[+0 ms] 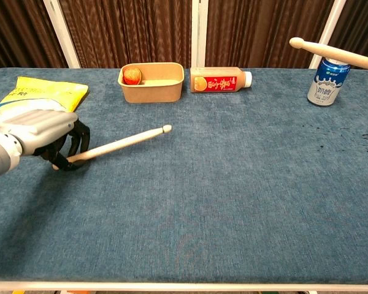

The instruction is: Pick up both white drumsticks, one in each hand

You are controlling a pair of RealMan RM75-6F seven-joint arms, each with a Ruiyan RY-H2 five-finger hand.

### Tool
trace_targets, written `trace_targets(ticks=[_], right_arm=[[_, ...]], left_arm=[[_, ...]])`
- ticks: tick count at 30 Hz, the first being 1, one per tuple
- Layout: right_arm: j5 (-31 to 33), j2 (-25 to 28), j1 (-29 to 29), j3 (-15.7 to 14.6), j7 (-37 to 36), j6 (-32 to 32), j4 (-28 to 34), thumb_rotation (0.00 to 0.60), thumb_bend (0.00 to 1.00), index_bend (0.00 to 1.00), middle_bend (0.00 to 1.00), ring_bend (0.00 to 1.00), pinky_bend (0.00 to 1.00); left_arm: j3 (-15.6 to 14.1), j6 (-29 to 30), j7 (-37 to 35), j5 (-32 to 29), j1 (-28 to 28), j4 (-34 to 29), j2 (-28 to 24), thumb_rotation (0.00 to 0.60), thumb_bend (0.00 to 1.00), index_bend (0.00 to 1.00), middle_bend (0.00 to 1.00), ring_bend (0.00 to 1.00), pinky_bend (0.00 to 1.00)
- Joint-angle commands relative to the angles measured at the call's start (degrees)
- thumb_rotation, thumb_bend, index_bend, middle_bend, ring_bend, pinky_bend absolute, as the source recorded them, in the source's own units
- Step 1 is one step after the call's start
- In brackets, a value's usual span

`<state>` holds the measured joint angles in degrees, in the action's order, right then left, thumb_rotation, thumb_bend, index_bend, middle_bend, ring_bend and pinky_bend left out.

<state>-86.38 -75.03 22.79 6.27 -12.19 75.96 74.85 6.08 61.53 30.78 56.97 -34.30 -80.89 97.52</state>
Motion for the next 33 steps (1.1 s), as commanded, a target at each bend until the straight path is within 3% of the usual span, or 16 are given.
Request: trace_targets(ticks=[1, 7, 15, 22, 33], right_arm=[[-0.62, -0.6, -0.66, -1.07, -1.96, 0.02, 0.59, 0.6, 0.77, 0.71, 0.63, 0.46, 0.38], [-2.08, -3.82, -0.55, -2.65, -7.97, -1.18, 2.02, 0.6, 0.78, 0.72, 0.64, 0.47, 0.38], [-2.03, -11.87, 2.04, -1.01, -16.02, -2.98, 4.9, 0.6, 0.83, 0.74, 0.64, 0.48, 0.39], [0.14, -17.69, 4.56, 0.97, -15.13, -5.88, 6.35, 0.6, 0.84, 0.74, 0.64, 0.48, 0.39], [1.96, -24.56, 7.21, 3.82, -12.36, -6.55, 3.82, 0.6, 0.85, 0.74, 0.64, 0.48, 0.39]], left_arm=[[0.55, -1.4, -11.91, 6.9, 0.88, -0.03, -2.82, 0.6, 0.48, 0.62, 0.69, 0.69, 0.81], [2.82, -2.13, -28.23, 15.3, 0.03, -0.39, -5.57, 0.6, 0.48, 0.63, 0.7, 0.69, 0.82], [4.84, -2.69, -41.81, 23.48, -3.62, -1.16, -6.57, 0.6, 0.48, 0.63, 0.7, 0.69, 0.82], [5.28, -2.44, -45.13, 26.41, -6.01, -1.0, -5.49, 0.6, 0.48, 0.63, 0.7, 0.69, 0.82], [5.21, -2.16, -47.91, 28.0, -8.1, -1.17, -5.05, 0.6, 0.48, 0.63, 0.7, 0.69, 0.82]])
